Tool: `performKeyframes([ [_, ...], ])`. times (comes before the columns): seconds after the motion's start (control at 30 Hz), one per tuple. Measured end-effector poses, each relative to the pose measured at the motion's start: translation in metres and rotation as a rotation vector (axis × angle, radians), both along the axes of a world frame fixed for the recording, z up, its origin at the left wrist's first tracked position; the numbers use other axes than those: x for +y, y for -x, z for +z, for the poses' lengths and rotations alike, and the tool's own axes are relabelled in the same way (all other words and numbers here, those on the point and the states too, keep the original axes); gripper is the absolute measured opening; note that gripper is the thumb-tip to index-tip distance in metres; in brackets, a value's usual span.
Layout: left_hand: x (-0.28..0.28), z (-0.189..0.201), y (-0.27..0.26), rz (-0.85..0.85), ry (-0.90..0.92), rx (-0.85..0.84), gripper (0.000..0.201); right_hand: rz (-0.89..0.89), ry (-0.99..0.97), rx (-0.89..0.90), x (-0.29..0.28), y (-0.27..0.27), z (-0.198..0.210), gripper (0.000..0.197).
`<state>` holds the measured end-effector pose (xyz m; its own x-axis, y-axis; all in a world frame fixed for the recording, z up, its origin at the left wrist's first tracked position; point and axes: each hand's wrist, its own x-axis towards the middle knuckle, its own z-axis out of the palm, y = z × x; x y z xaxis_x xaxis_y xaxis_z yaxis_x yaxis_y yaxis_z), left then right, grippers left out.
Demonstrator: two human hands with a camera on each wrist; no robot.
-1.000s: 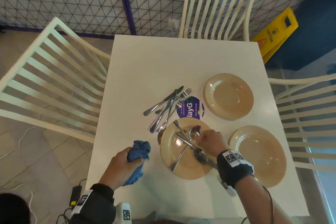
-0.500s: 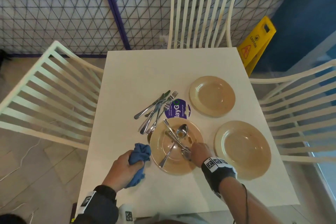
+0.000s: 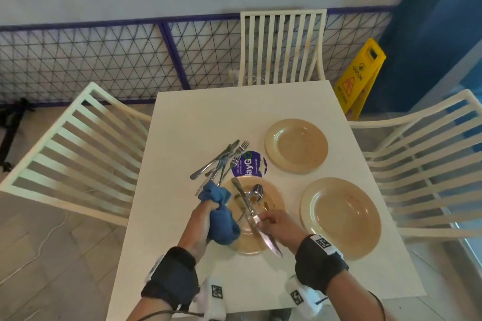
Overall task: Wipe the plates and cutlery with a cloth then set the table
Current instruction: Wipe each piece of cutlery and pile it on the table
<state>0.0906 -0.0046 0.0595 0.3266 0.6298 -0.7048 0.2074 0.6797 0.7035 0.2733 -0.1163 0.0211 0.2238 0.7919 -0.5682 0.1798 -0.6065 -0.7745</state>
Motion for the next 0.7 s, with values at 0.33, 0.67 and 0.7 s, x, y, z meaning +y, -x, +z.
performKeyframes([
  [0.33, -0.021, 0.027, -0.077, -0.035, -0.266, 0.006, 0.018, 0.024, -0.259, -0.082, -0.020, -0.005, 0.049, 0.015],
  [0.67, 0.006, 0.061, -0.100, 0.184, -0.350, -0.099, 0.036, -0.068, -0.328, -0.050, -0.049, -0.014, 0.078, 0.014],
  [0.7, 0.001, 0.061, -0.101, 0.194, -0.357, -0.117, 0.033, -0.074, -0.339, -0.042, -0.049, -0.015, 0.079, 0.014],
])
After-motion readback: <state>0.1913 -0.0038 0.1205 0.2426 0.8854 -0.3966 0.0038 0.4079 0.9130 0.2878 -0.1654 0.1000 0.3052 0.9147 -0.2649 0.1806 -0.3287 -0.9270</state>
